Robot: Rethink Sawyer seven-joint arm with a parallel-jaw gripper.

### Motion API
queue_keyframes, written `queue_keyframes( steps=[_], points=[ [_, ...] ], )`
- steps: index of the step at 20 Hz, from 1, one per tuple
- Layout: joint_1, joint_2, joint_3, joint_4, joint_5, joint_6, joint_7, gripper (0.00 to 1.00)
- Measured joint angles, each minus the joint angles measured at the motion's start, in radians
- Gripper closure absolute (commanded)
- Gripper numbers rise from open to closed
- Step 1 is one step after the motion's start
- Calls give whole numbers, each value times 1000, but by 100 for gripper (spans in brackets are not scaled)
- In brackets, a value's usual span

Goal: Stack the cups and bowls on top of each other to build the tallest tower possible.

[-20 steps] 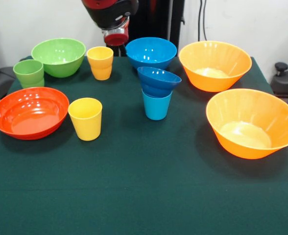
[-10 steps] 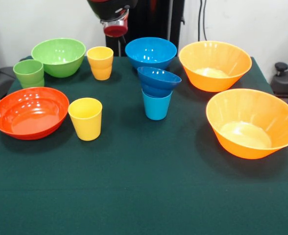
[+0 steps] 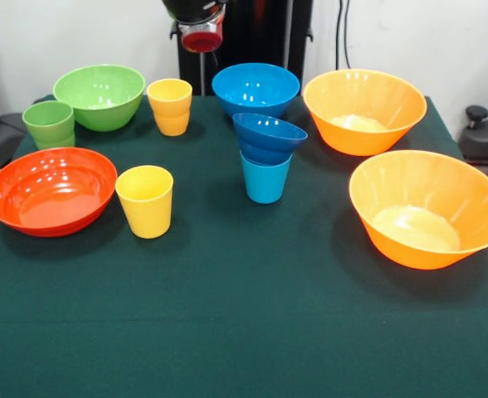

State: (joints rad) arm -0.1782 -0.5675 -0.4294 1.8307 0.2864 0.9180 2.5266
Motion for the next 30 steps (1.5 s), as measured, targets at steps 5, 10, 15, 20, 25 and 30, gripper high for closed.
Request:
queue_keyframes(
  steps=[5, 10, 15, 20, 25, 30],
  points=[
    [-4, -15, 16, 17, 0, -53, 0, 0],
    [-25, -29, 53, 33, 0, -97, 0, 0],
    [-80, -37, 114, 55, -3, -133, 0, 0],
    [-134, -38, 172, 72, -20, -163, 0, 0],
    [-182, -54, 239, 97, -59, -190, 0, 0],
    [-208, -82, 295, 129, -88, -195, 0, 0]
  ],
)
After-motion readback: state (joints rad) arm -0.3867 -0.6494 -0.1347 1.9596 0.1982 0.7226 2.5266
